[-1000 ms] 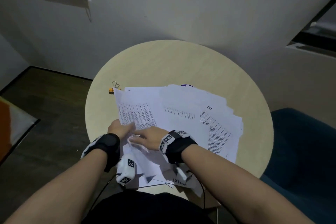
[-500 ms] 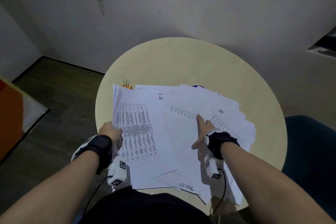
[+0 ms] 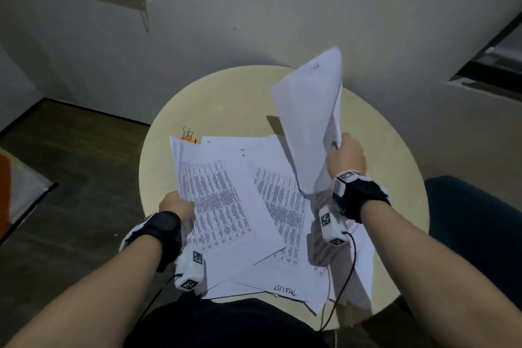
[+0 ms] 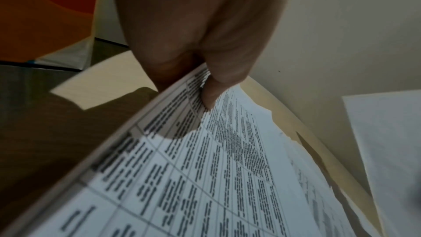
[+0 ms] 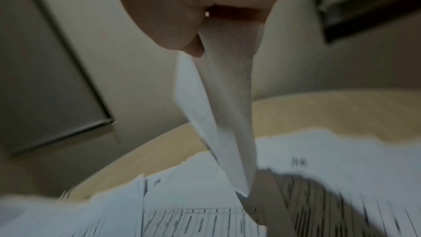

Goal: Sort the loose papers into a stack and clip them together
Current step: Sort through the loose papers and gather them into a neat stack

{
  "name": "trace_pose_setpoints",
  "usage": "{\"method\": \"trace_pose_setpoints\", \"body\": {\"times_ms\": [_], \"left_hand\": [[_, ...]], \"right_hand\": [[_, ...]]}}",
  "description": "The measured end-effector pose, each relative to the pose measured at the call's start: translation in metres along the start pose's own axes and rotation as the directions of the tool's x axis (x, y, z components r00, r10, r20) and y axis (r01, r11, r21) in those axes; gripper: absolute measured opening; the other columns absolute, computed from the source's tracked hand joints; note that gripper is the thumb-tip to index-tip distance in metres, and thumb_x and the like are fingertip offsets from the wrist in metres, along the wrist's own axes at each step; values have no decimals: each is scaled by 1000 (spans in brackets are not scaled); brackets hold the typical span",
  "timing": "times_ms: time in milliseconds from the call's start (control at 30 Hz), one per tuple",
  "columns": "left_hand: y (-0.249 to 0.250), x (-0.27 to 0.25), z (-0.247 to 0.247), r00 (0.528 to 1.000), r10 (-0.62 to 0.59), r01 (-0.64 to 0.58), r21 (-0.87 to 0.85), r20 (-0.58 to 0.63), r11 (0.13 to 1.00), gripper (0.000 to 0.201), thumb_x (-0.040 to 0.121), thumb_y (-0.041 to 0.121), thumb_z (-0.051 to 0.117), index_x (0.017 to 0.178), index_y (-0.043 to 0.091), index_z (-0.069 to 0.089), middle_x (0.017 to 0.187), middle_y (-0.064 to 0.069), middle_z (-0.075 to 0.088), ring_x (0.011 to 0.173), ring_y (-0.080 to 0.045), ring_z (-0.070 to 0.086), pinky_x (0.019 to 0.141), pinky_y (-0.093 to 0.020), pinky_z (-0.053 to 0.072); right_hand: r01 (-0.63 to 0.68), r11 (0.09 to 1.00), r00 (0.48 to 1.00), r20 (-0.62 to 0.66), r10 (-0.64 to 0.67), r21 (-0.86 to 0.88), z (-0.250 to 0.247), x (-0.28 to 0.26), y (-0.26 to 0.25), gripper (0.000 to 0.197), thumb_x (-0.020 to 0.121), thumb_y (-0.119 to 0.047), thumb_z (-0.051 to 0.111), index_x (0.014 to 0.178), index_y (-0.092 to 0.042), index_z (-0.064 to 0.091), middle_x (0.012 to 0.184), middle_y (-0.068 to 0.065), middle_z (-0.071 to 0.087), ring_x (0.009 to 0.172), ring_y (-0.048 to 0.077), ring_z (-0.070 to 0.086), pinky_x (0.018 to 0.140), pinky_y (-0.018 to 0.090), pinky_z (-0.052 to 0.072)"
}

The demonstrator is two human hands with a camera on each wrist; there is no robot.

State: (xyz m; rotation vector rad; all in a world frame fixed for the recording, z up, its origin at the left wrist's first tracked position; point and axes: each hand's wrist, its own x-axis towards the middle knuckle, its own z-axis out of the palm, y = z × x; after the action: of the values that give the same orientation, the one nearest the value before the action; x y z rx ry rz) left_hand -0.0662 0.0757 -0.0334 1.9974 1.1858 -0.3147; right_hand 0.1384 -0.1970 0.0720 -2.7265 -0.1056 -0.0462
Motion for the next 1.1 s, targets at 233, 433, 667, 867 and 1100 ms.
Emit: {"method": "trace_pose_setpoints", "body": {"times_ms": [233, 433, 667, 867, 1100], "left_hand": [[14, 3, 16, 993, 87, -80, -98, 77, 992, 15, 91, 7, 50, 78, 3, 56, 83, -16, 57, 84, -34, 60, 71, -33, 44], [7, 3, 20, 993, -10, 61, -423, 122, 904, 54, 99, 45, 36, 65, 5, 46, 56, -12, 46, 55, -24, 46, 64, -37, 42], [17, -1, 24, 991, 17, 59, -561, 129, 826, 43, 90, 26, 63, 115, -8, 57, 65, -6, 53, 55, -20, 46, 56, -25, 37], [60, -2, 3, 973, 199, -146, -355, 115, 923, 16, 83, -7, 46, 79, 6, 54, 66, -11, 53, 55, -23, 47, 47, -21, 39], [132, -21, -31, 808, 585, -535, -331, 68, 777, 14, 91, 2, 49, 99, 12, 55, 87, -11, 59, 75, -21, 50, 61, -22, 39]], "right_hand": [[657, 719, 727, 446, -523, -227, 33, -72, -38, 51, 94, -10, 48, 142, -12, 32, 117, 14, 60, 98, 36, 60, 79, 41, 44], [765, 637, 479, 743, -467, -93, 84, -118, -50, 63, 88, -60, 51, 132, -17, 34, 82, 8, 66, 73, 29, 62, 70, 36, 46], [651, 752, 420, 777, -469, 102, 96, -119, -40, 33, 94, -42, 48, 116, -19, 58, 109, 6, 69, 99, 29, 62, 88, 40, 51], [331, 942, 696, 657, -290, 65, 70, -60, -6, 37, 96, -28, 51, 132, -20, 55, 124, 7, 66, 116, 22, 60, 101, 32, 45], [-36, 917, 941, 322, -102, 398, 27, -4, 12, 63, 92, -28, 62, 146, -11, 35, 140, 6, 50, 132, 23, 46, 111, 37, 37]]}}
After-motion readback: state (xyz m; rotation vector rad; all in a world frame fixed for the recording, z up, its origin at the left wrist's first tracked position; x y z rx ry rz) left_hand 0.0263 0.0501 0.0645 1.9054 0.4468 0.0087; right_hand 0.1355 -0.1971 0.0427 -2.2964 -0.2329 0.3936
